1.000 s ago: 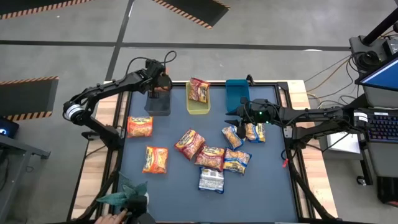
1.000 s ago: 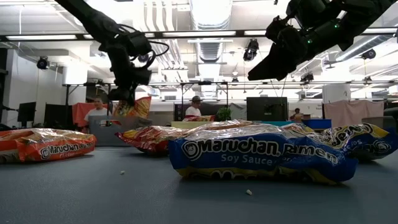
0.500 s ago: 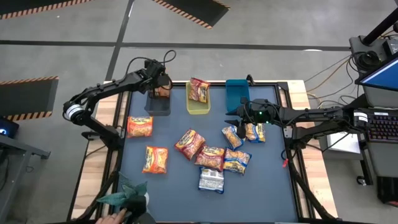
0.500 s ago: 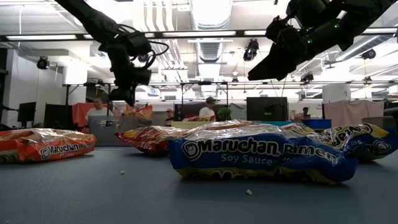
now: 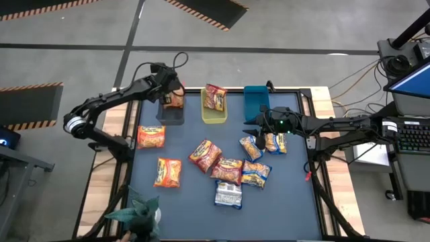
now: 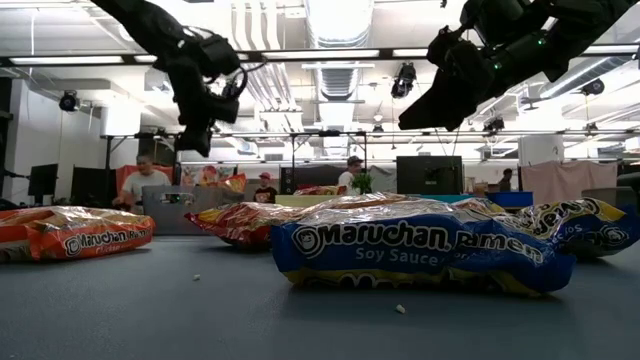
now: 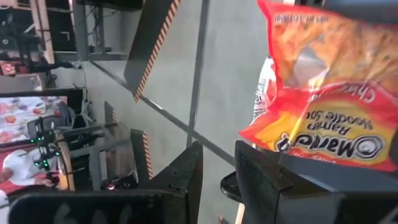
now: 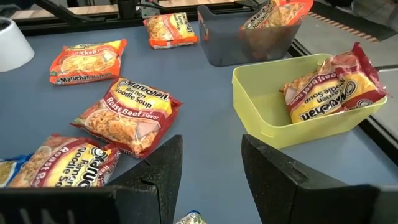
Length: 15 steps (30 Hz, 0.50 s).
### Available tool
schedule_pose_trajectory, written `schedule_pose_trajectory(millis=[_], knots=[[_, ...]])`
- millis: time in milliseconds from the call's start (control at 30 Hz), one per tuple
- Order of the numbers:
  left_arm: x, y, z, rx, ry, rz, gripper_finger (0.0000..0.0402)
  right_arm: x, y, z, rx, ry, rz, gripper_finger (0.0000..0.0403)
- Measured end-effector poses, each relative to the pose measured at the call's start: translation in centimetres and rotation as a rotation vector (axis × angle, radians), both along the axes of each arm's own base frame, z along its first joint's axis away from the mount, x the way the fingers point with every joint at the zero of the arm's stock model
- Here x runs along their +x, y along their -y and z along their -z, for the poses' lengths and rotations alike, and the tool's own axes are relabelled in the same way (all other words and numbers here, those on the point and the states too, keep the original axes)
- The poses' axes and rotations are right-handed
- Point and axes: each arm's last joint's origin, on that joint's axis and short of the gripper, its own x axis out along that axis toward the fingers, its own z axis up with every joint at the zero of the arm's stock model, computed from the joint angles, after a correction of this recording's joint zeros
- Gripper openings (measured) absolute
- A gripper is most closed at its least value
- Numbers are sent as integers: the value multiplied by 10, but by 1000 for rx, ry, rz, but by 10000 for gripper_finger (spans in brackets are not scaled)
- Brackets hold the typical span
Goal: Sort Maruchan noodles
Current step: Put the blue noodle pack into the blue bin
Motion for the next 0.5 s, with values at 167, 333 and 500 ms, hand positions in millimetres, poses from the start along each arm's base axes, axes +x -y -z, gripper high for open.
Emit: schedule_pose_trajectory(millis=[167, 333, 500], knots=[[1, 20, -17, -3, 156, 0, 76, 0, 0, 0, 35, 6, 15, 155], [6, 48, -32, -177, 462, 102, 76, 0, 0, 0, 86, 14, 37, 155], [13, 75, -44, -457, 726, 254, 76, 0, 0, 0, 156, 25, 67, 155]])
